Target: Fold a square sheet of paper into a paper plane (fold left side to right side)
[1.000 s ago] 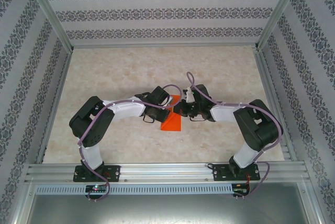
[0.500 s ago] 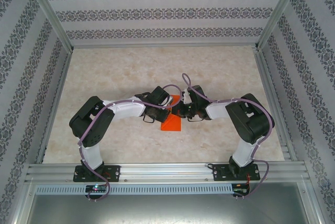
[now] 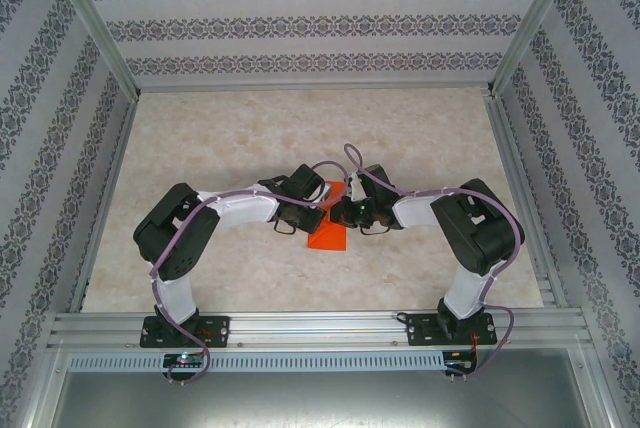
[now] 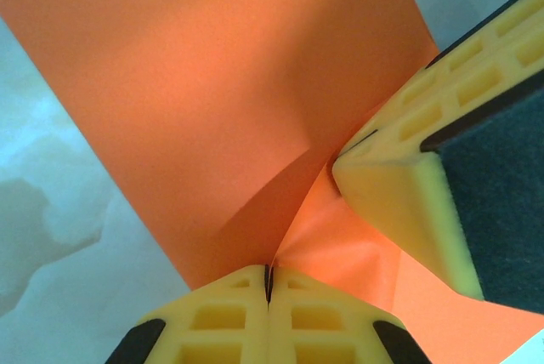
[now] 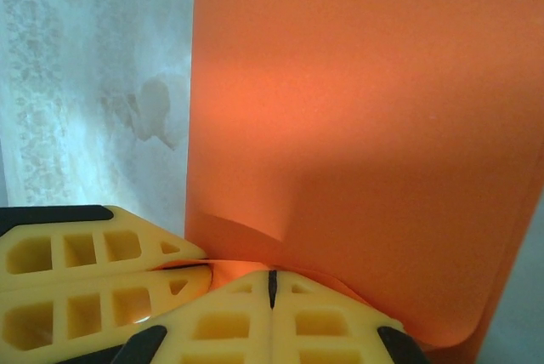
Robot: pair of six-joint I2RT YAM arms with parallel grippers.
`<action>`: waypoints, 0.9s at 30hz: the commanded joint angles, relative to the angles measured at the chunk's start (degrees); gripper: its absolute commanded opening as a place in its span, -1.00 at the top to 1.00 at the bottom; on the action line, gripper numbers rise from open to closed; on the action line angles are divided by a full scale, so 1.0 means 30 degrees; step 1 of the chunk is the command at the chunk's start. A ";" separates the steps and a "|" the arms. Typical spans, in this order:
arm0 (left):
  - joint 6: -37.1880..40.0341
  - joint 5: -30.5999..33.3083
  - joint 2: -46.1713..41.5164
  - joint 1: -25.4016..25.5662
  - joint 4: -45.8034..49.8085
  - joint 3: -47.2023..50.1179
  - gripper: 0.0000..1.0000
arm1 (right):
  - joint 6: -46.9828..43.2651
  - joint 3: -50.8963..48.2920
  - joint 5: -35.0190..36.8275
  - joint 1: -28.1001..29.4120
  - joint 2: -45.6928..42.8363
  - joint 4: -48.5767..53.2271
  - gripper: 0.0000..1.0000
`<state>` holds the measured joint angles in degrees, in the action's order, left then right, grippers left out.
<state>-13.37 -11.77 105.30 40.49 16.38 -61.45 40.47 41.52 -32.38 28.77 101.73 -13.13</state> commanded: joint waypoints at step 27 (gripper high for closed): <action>-0.3492 -0.6697 -0.3933 0.0038 -0.2750 0.3395 0.46 | -0.1208 0.0267 0.0943 0.0135 0.0242 0.2012 1.00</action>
<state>-21.69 -27.03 92.14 40.53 12.29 -51.90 38.59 42.28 -32.36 28.75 101.73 -11.46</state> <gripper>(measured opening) 0.272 0.052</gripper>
